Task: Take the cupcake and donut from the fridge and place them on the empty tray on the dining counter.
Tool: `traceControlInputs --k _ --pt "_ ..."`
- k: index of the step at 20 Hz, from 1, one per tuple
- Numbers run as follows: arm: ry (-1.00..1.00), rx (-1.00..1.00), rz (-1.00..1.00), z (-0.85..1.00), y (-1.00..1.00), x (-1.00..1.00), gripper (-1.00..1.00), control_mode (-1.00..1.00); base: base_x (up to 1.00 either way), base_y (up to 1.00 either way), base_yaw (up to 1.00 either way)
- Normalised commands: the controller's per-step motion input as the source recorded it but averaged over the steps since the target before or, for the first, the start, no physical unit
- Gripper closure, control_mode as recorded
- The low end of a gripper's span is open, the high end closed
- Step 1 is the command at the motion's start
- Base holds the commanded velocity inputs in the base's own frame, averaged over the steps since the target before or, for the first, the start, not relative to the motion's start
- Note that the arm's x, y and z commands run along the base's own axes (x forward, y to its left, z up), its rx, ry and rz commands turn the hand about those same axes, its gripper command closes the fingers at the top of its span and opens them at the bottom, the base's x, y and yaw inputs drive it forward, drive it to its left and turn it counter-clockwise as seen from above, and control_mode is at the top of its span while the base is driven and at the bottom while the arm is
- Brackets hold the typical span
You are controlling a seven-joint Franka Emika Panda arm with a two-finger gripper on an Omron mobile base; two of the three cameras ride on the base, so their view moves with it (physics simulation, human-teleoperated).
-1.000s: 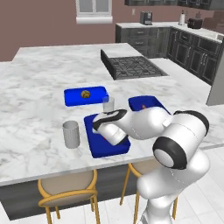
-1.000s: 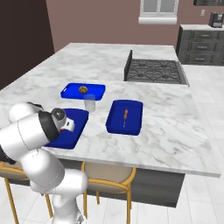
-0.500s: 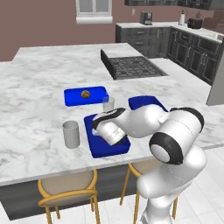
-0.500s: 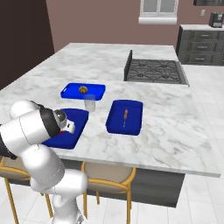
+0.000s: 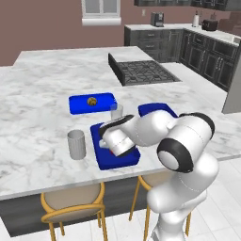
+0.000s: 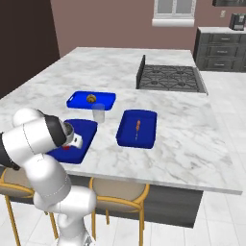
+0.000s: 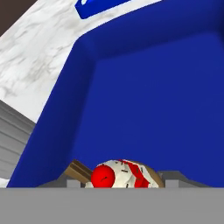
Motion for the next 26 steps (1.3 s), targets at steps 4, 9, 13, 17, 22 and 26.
traceControlInputs --k 4,9,13,17,22,26 --pt "0.0 0.0 0.0 -0.16 0.0 0.0 1.0 -1.0 0.0 0.0 0.0" --pt "0.0 0.0 0.0 -0.17 0.0 0.0 1.0 -1.0 0.0 0.0 0.0" --pt "0.0 0.0 0.0 -0.19 0.0 0.0 1.0 -1.0 0.0 0.0 0.0" --pt "0.0 0.0 0.0 -0.2 0.0 0.0 1.0 -1.0 0.0 0.0 0.0" --pt "0.0 0.0 0.0 -0.21 0.0 0.0 1.0 -1.0 0.0 0.0 0.0" --pt "0.0 0.0 0.0 -0.21 0.01 0.0 1.0 -1.0 0.0 0.0 0.0"
